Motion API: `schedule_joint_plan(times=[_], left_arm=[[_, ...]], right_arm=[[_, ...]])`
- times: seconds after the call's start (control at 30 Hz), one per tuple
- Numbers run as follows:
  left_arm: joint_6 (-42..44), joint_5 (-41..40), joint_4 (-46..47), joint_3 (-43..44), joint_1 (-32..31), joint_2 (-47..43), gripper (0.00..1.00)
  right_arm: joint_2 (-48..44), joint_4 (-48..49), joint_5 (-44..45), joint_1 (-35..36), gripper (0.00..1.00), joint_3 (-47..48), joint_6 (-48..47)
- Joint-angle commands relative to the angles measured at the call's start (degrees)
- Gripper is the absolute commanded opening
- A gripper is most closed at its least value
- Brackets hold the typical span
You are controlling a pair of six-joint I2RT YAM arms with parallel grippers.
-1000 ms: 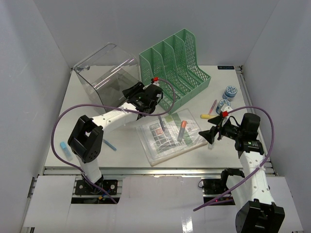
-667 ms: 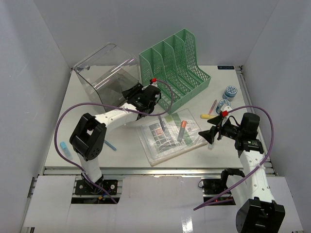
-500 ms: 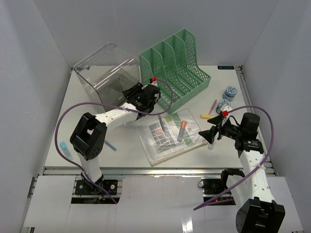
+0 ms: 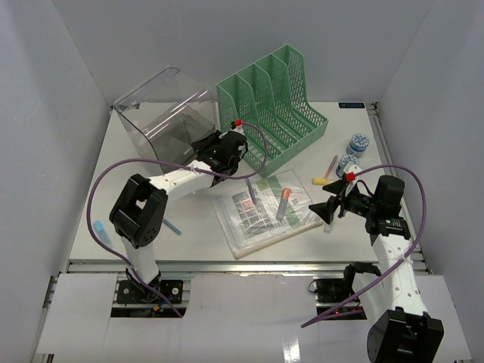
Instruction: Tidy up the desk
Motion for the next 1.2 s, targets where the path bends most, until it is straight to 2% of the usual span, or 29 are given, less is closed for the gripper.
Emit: schedule_joint_plan(times=[0.0,0.13,0.37,0.5,0.6,0.77,0.9,1.17], left_arm=[[0.45,-0.52,2.86,-2.08,1.98,0.69,0.16],[0.87,-0.76,3.89,-2.51,1.94,-0.36,0.01],[-0.08,-0.06,1.43,-0.75,-1.83,-5.76,0.0],[-2.83,0.21,-2.62,0.41,-4.96,-7.91,0.0],[-6.21,0.2,-4.95,0.44,-7.4,-9.37,0.0],[-11.23,0.94,-10.04,2.65,-9.69,-11.13,0.0],[-14.27,2.56,-12.78,4.68,-9.97,-13.13,0.0],[-19.84,8.12,-18.16,9.01,-9.89,-16.98,0.0]], right_arm=[[-0.04,1.51,-1.56,0.12,0.9,0.11,-0.06],[0.08,1.54,-1.95,0.12,0.9,0.14,-0.03],[2.07,4.01,-5.46,0.78,0.9,0.29,3.69],[6.51,2.72,-3.74,5.92,0.91,4.06,5.43],[11.7,0.17,4.36,16.42,0.92,12.0,7.23],[22.51,5.84,11.46,24.55,0.92,19.45,19.26],[31.61,10.28,14.59,28.46,0.91,26.55,28.75],[44.88,26.36,19.55,30.44,0.91,35.06,52.66]])
